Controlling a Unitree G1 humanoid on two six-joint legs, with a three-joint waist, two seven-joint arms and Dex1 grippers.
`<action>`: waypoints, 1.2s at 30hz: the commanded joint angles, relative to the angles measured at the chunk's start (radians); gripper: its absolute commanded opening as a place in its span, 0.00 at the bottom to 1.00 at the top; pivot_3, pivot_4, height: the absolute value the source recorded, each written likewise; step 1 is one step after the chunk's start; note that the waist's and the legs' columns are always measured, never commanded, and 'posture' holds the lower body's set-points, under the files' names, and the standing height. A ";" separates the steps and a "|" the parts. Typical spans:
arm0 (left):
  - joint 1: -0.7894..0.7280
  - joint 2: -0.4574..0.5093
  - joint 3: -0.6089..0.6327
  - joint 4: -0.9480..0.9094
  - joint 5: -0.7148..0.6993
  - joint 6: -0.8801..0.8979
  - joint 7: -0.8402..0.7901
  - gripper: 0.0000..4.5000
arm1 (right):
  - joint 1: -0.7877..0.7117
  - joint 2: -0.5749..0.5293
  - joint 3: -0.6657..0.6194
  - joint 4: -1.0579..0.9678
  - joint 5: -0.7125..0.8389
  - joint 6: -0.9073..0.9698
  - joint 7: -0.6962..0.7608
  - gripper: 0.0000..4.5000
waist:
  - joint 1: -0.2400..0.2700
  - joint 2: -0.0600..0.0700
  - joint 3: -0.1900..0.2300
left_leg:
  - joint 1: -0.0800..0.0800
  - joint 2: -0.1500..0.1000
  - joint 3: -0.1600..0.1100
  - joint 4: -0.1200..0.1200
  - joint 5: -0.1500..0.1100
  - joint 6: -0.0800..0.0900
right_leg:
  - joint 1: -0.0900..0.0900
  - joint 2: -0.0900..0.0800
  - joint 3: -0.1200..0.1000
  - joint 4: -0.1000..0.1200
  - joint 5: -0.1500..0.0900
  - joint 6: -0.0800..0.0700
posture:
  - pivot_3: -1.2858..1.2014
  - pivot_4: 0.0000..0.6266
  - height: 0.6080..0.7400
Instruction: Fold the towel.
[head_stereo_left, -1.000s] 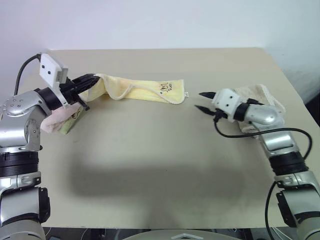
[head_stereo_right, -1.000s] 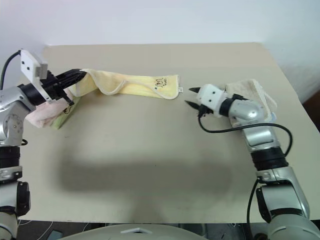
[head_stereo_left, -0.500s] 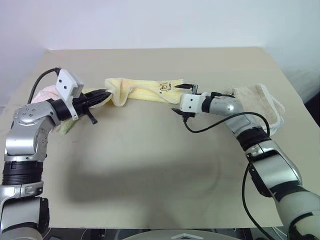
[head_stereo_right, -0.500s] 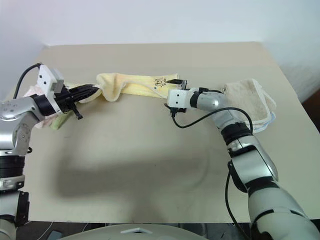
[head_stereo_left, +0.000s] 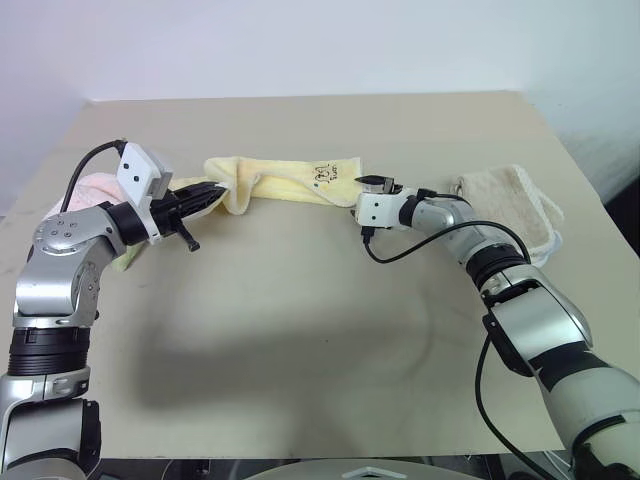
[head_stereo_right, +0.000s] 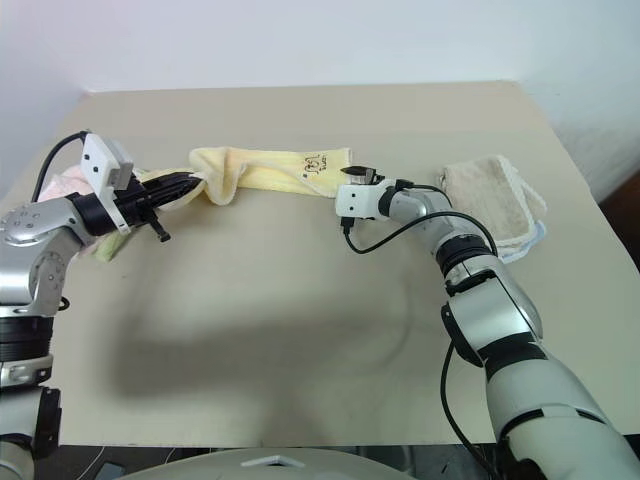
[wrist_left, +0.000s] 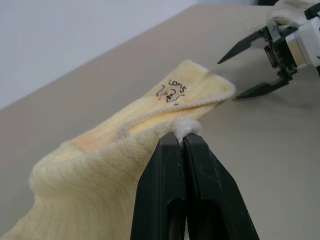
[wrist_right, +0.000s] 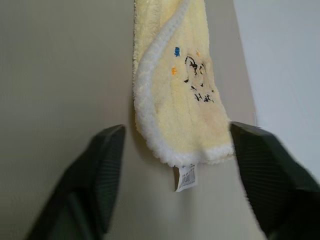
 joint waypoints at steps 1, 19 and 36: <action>-0.012 0.005 0.019 -0.029 -0.009 -0.007 0.000 0.00 | -0.025 -0.006 -0.012 -0.008 0.003 -0.027 -0.006 0.49 | 0.000 0.000 0.000 | 0.000 0.001 0.000 0.000 0.000 0.000 | 0.000 0.001 0.000 0.000 0.000 -0.001 | 0.52 0.24 0.93; -0.011 -0.007 0.018 -0.021 -0.003 -0.016 0.005 0.00 | -0.010 -0.006 -0.025 -0.016 0.023 -0.055 0.014 0.00 | 0.000 0.000 0.000 | 0.001 0.004 0.001 -0.001 0.001 -0.002 | 0.000 0.003 0.000 -0.001 0.003 -0.004 | 0.52 0.24 0.93; -0.005 -0.007 0.022 -0.023 -0.006 -0.013 0.008 0.00 | -0.030 0.032 0.017 0.048 -0.062 -0.016 -0.099 0.65 | 0.000 0.000 0.000 | 0.001 0.004 0.001 -0.001 0.001 -0.002 | 0.000 0.003 0.000 -0.001 0.003 -0.004 | 0.52 0.24 0.93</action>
